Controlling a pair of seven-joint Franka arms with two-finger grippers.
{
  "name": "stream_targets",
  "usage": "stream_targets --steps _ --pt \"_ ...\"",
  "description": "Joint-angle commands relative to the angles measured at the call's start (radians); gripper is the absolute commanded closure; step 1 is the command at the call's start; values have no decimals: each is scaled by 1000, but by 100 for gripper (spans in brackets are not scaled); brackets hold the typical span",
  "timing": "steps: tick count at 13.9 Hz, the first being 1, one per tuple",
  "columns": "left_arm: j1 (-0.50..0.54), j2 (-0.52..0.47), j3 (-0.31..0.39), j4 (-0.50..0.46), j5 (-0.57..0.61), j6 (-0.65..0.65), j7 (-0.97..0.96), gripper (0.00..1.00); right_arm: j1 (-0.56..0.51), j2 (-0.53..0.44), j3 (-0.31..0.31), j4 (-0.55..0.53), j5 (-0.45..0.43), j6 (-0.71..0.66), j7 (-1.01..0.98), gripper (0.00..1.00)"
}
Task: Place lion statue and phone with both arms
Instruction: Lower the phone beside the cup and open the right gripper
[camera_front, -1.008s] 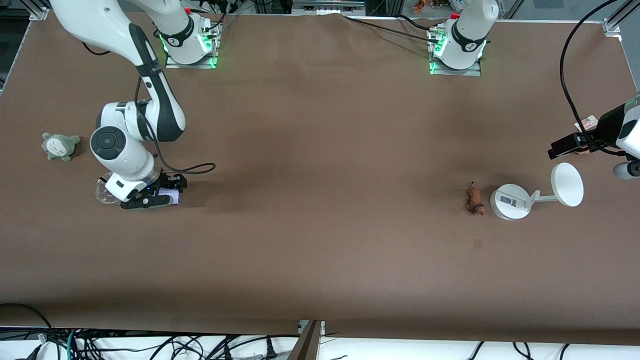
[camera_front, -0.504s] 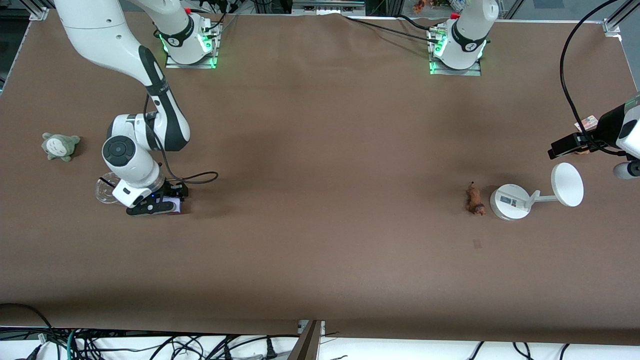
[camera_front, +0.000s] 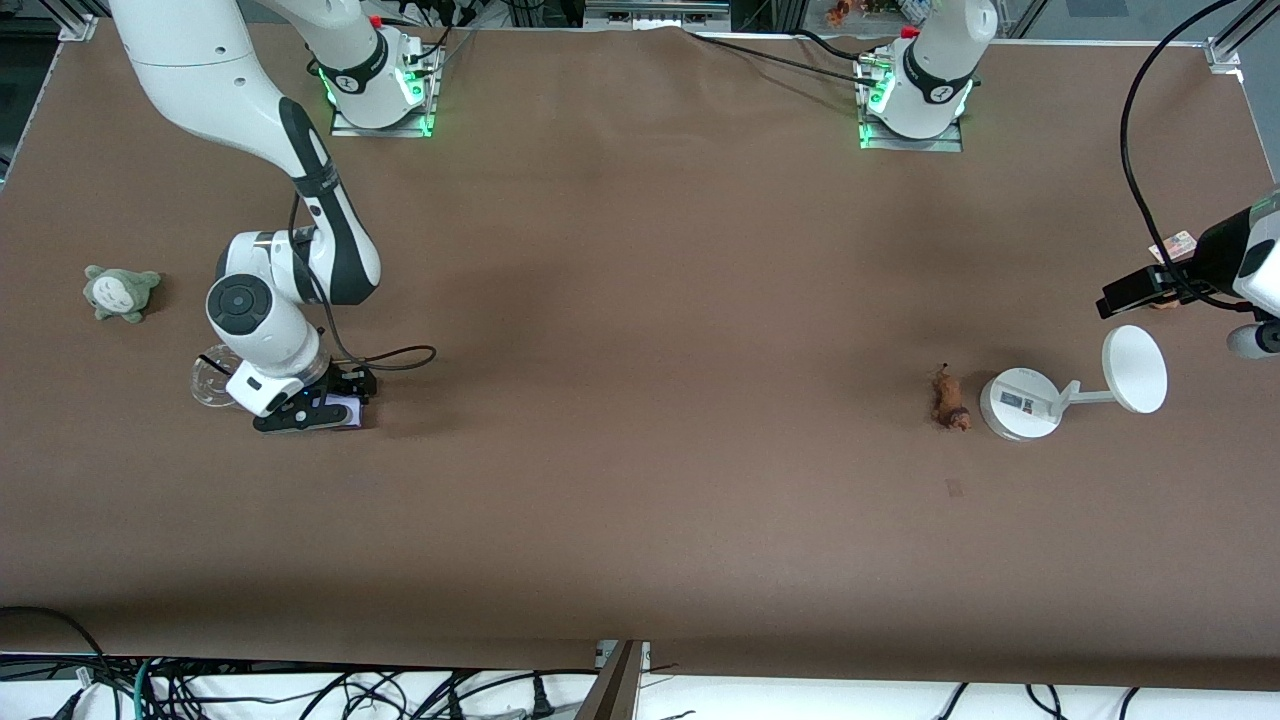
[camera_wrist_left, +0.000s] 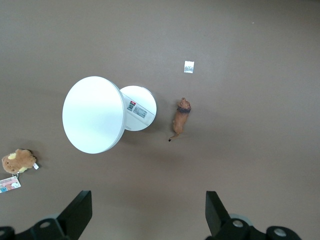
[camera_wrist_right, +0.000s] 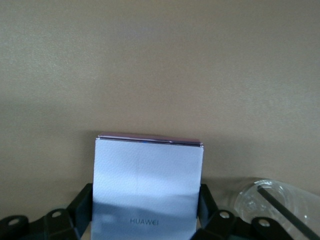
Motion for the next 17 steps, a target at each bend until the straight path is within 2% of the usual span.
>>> stream_targets --steps 1,7,9,11,13,17 --pt "5 6 -1 23 -7 -18 21 0 -14 12 16 1 25 31 -44 60" --pt "7 9 -1 23 -7 -18 21 0 -17 15 47 5 79 32 -55 60" --pt "8 14 -1 23 -7 -18 23 0 -17 15 47 9 81 32 -55 47" --pt "8 14 -1 23 -8 -18 21 0 -21 15 47 9 81 32 -60 23" --pt "8 14 -1 25 -8 -18 23 0 -33 15 48 9 81 32 -77 19" --pt "8 14 -1 23 -8 -19 23 0 -45 25 48 10 81 32 -98 19"
